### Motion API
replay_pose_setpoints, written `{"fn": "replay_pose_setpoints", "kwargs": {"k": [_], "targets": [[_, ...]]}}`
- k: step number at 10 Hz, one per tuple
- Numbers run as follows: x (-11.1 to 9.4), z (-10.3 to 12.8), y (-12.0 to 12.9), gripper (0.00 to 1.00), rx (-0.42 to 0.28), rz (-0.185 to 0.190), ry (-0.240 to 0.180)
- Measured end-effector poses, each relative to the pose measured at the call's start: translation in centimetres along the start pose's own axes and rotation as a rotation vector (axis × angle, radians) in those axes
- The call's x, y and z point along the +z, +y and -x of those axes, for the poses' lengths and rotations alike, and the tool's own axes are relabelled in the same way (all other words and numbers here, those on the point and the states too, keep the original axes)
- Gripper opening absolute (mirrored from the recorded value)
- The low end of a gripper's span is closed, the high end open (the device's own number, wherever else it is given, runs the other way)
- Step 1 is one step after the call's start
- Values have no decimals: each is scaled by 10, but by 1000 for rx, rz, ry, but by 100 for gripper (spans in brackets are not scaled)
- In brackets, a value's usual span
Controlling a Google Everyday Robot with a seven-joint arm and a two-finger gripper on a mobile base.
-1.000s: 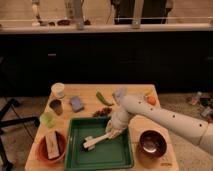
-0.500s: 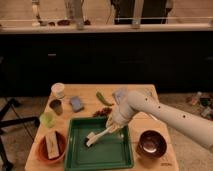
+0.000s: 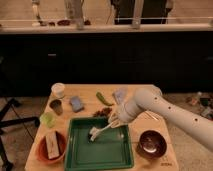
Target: Place brush in purple bowl
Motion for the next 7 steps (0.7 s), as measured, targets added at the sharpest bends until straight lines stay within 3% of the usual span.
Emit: {"fn": "replay_pose_setpoints", "kwargs": {"k": [3,5,7], "targets": [[-24,-15,0,10,23,-56,-69],[-34,-22,-5,10,7,-49,-107],[-42,-29,-9,10,-15,-30,-111]]}}
